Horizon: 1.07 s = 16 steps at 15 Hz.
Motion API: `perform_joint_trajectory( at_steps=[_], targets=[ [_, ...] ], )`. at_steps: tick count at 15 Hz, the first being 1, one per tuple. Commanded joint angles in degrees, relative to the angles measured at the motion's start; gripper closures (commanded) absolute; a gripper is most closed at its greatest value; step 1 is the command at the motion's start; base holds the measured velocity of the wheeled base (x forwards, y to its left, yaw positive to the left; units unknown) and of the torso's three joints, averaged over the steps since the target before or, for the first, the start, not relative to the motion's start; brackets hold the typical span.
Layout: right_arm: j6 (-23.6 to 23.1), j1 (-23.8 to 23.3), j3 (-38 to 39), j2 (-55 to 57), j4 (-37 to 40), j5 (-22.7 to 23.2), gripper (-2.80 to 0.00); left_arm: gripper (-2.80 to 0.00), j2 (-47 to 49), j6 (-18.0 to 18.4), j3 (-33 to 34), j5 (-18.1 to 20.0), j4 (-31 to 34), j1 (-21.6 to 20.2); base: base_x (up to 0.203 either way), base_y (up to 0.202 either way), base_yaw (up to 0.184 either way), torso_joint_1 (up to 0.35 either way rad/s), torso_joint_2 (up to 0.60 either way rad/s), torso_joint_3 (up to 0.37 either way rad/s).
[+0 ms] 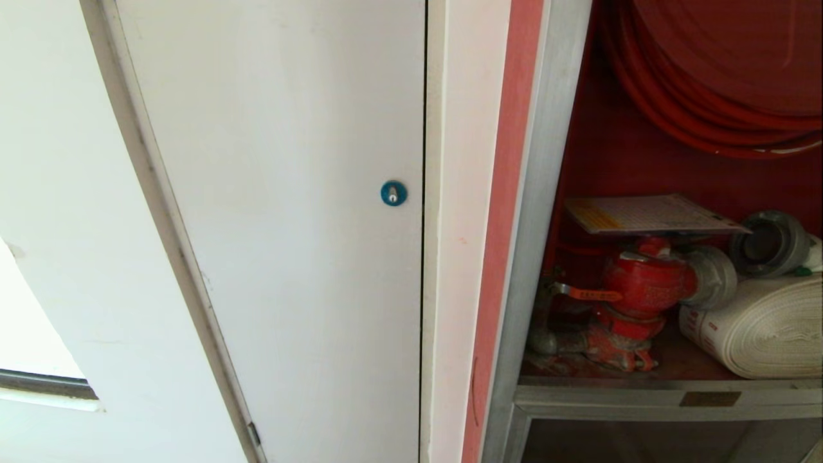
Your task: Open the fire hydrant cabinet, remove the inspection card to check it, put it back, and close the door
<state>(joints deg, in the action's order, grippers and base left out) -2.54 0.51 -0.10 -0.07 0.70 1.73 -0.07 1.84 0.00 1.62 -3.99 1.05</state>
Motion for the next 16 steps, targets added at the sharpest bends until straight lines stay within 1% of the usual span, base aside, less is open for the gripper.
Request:
perform_joint_trajectory(
  at_steps=[1, 16],
  targets=[
    [-0.1, 0.0, 0.0, 0.1, 0.0, 0.0, 0.0, 0.0, 0.1, 0.0, 1.6, 0.0, 0.0, 0.0, 0.0, 0.0, 0.0, 0.0, 0.0, 0.0],
    [-0.1, 0.0, 0.0, 0.1, 0.0, 0.0, 0.0, 0.0, 0.1, 0.0, 1.6, 0.0, 0.0, 0.0, 0.0, 0.0, 0.0, 0.0, 0.0, 0.0]
  ],
)
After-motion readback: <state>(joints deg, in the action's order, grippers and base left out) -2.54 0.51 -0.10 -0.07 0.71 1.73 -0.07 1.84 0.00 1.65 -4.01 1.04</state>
